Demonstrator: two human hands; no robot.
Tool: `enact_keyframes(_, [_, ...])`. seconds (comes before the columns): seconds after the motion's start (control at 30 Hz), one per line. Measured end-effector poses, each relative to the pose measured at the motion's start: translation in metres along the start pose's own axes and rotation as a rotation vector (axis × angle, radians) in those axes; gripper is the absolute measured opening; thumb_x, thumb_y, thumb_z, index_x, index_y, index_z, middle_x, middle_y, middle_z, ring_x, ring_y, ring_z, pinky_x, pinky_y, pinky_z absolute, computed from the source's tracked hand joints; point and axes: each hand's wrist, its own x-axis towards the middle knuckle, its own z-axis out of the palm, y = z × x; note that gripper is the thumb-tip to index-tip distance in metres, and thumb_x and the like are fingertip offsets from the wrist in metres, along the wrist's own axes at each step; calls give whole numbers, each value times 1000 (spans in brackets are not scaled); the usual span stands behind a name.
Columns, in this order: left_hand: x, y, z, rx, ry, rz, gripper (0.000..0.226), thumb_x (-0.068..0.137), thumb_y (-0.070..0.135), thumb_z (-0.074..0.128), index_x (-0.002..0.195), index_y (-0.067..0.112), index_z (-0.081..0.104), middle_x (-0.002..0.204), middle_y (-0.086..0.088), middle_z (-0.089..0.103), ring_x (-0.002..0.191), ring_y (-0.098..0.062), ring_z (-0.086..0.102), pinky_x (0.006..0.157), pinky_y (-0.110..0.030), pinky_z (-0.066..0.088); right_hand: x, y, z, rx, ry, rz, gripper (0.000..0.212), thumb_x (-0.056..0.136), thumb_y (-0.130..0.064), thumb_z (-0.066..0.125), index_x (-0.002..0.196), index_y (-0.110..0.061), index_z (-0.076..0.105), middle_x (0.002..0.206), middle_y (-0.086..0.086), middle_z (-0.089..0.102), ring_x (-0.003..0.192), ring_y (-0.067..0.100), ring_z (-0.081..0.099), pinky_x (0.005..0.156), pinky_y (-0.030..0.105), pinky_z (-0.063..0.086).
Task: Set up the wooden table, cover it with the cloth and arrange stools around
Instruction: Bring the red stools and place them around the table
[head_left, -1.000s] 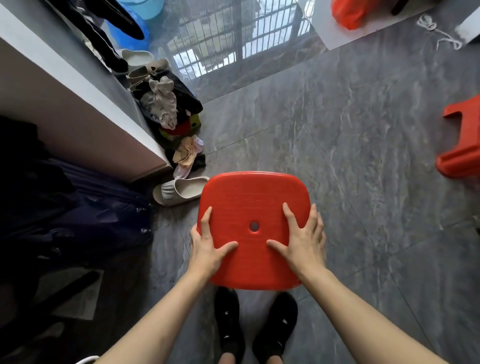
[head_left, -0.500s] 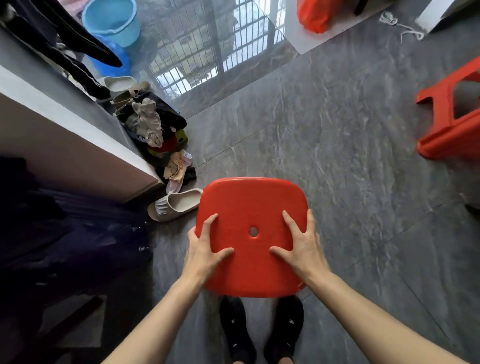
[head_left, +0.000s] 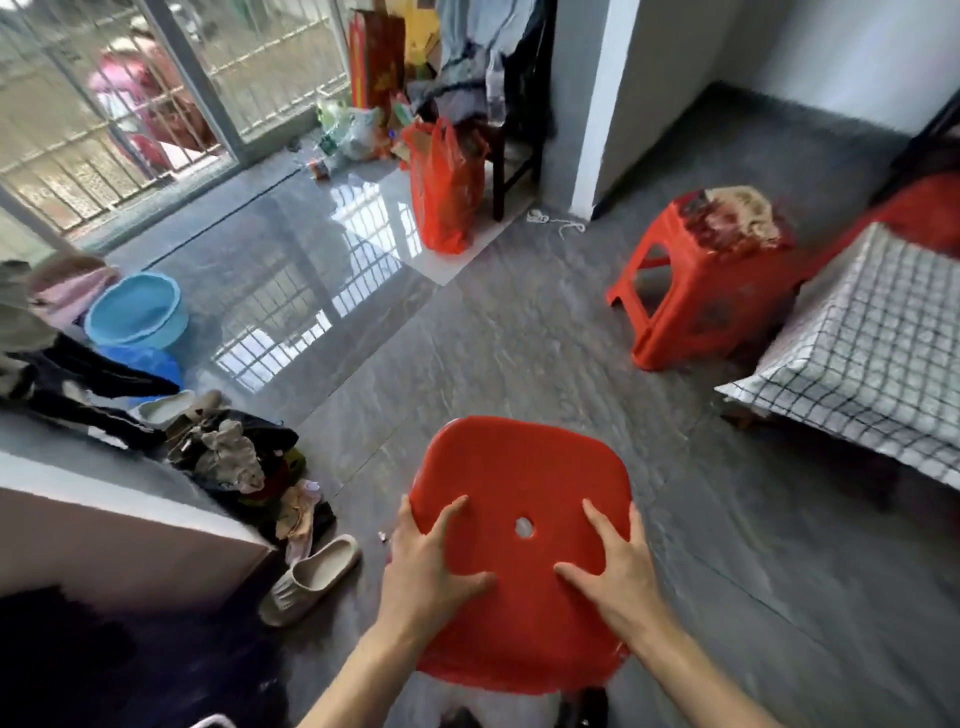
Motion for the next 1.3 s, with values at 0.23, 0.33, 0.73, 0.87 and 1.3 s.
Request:
enact_keyframes(0.23, [-11,146,-21,120,-96,249,94,58,60,80,137,59,30,151,-10,16,129,-34,42,104,-46,44,-51,4,-136,67,183,58,88,76,-40,81,150,-30,34,161,21,-2,149,29,12,118,29,13])
enact_keyframes(0.33, [-12,207,-10,156,-119,332,91,60,59,80,137,57,32,146,-10,21,123,-36,46,101,-48,46,-68,22,-192,75,257,76,86,77,-41,80,150,-27,36,161,21,4,149,28,13,117,27,13])
enact_keyframes(0.73, [-43,404,90,242,-261,623,92,58,59,82,139,50,40,138,-16,33,122,-40,48,105,-47,43,-143,143,-351,91,493,229,86,72,-52,79,146,-29,41,155,14,21,138,32,37,116,45,30])
enact_keyframes(0.87, [-60,449,126,268,-301,726,84,62,54,83,137,45,47,139,-17,36,124,-36,46,106,-40,42,-169,181,-378,109,585,302,82,75,-45,80,145,-24,44,153,13,25,140,30,34,115,40,27])
enact_keyframes(1.3, [-21,540,245,336,-477,819,76,60,54,82,128,48,50,140,-6,35,123,-31,48,100,-41,45,-150,278,-426,203,654,526,79,75,-42,81,143,-24,45,153,12,26,137,30,37,110,39,33])
